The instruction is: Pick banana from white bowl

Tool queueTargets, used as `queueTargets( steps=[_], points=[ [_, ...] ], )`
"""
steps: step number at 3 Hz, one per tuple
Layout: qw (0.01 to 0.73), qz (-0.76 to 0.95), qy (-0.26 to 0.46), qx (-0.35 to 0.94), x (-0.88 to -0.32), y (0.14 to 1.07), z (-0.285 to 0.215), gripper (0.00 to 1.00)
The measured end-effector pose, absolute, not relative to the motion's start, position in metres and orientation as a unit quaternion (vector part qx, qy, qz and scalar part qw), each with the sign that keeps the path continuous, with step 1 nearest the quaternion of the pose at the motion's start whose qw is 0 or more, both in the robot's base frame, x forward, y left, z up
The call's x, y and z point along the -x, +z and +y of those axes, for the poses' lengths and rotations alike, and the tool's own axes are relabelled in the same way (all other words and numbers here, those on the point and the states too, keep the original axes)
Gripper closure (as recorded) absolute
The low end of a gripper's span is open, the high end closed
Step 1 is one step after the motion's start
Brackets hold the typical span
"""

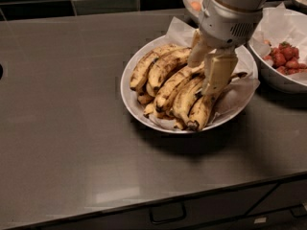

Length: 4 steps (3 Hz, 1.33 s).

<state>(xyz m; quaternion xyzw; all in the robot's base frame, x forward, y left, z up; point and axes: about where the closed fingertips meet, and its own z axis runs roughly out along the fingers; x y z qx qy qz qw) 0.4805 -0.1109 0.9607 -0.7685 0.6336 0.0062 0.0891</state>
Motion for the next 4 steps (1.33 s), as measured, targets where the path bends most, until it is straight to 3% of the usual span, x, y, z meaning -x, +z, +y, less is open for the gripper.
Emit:
queueTargets(
  steps=[4],
  points=[
    [0.075, 0.633, 0.022, 0.77, -0.478, 0.944, -0.111, 0.46]
  ],
)
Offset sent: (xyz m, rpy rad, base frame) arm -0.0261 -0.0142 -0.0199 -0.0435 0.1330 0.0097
